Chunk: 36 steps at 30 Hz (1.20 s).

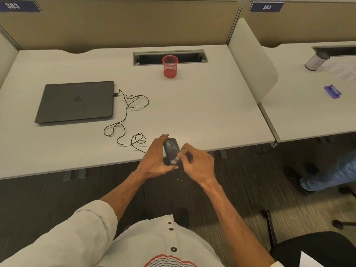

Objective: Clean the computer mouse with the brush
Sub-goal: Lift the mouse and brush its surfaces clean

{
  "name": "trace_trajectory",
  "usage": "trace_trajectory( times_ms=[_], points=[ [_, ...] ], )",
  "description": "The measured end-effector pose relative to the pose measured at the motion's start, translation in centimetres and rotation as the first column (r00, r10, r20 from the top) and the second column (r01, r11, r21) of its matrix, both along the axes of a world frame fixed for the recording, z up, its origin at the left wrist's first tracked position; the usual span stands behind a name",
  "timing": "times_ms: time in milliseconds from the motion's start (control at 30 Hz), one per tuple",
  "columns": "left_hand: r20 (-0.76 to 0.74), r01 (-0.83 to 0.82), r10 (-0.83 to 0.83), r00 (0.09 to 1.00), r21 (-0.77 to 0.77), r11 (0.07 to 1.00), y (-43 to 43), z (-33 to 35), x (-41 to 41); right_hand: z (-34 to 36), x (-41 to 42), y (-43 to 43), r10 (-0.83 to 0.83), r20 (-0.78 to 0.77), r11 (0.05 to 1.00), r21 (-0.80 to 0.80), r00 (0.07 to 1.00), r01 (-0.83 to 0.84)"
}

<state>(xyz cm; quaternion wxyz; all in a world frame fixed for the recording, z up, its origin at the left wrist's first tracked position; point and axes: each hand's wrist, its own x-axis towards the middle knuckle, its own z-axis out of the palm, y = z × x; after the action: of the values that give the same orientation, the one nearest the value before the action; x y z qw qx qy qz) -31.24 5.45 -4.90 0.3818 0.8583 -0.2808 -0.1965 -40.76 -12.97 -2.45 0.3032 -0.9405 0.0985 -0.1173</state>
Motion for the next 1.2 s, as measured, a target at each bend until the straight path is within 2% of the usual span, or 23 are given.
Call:
trace_trajectory(
  times_ms=[100, 200, 267, 400, 533, 633, 733, 833, 1100, 1200],
  points=[
    [0.007, 0.006, -0.006, 1.000, 0.014, 1.000, 0.1, 0.1, 0.1, 0.2, -0.1, -0.7, 0.088, -0.002, 0.996, -0.022, 0.996, -0.088],
    [0.008, 0.021, -0.021, 1.000, 0.019, 1.000, 0.2, 0.1, 0.1, 0.4, 0.4, -0.8, 0.045, 0.108, 0.996, 0.071, 0.993, -0.052],
    [0.002, 0.022, -0.022, 1.000, 0.016, 1.000, 0.3, 0.1, 0.0, 0.3, 0.9, -0.7, 0.042, 0.148, 0.996, 0.066, 0.988, -0.052],
    [0.002, 0.008, -0.008, 1.000, 0.012, 1.000, 0.4, 0.2, -0.1, -0.1, 1.1, -0.6, 0.149, 0.098, 0.988, 0.022, 0.984, -0.152],
    [-0.013, -0.013, 0.013, 1.000, 0.013, 1.000, 0.8, 0.2, -0.1, -0.4, 0.4, -1.4, 0.174, 0.005, 0.984, 0.022, 0.985, -0.174],
    [-0.051, -0.035, 0.035, 0.998, -0.001, 0.999, 1.0, 0.1, -0.2, -0.6, -0.1, -2.2, 0.136, -0.032, 0.985, 0.109, 0.990, -0.132],
    [-0.068, -0.029, 0.029, 0.997, -0.006, 1.000, 0.9, 0.1, -0.2, -0.7, -0.4, -2.7, -0.055, 0.042, 0.943, 0.331, 0.998, 0.038],
    [-0.075, -0.041, 0.041, 0.996, 0.001, 0.999, 0.9, 0.1, -0.3, -0.9, -0.2, -2.6, -0.190, 0.049, 0.914, 0.374, 0.980, 0.159],
    [-0.093, -0.084, 0.083, 0.992, -0.010, 0.996, 1.0, 0.1, -0.2, -2.8, -1.5, -2.4, -0.059, -0.012, 0.938, 0.342, 0.998, 0.060],
    [-0.093, -0.071, 0.071, 0.993, 0.002, 0.997, 0.9, 0.1, -0.1, -2.6, -1.8, -2.6, -0.099, 0.025, 0.926, 0.367, 0.995, 0.083]
  ],
)
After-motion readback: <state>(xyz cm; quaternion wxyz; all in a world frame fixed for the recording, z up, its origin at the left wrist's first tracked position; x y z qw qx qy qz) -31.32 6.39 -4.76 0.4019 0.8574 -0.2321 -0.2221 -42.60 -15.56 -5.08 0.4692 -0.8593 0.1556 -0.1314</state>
